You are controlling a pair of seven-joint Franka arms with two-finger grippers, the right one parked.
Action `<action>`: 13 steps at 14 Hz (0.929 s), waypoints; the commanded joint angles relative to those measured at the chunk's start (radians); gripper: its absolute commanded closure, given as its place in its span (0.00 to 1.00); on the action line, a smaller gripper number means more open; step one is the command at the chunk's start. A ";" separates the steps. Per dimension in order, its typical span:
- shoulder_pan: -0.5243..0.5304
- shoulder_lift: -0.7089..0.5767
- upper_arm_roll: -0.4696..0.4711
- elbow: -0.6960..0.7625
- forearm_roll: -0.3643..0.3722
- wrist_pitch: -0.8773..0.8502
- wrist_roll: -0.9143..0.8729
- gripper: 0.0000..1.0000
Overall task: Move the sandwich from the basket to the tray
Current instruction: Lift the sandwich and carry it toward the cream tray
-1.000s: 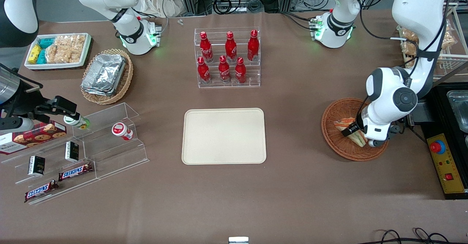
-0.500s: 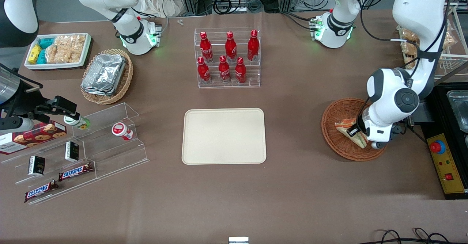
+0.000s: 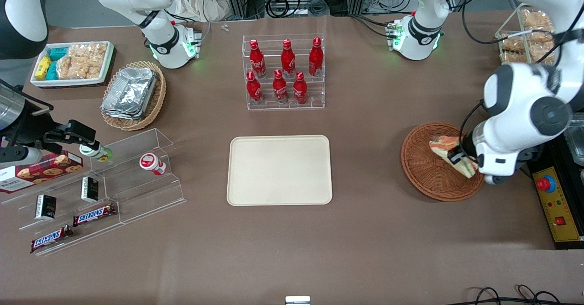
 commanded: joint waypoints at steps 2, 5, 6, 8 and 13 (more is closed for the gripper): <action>-0.004 0.018 -0.055 0.144 -0.047 -0.101 0.005 0.77; -0.004 0.020 -0.139 0.154 -0.045 -0.101 0.134 0.75; -0.004 0.023 -0.176 0.152 -0.036 -0.089 0.139 0.75; -0.005 0.046 -0.245 0.154 -0.024 -0.071 0.147 0.75; -0.131 0.102 -0.302 0.154 0.039 0.000 0.253 0.74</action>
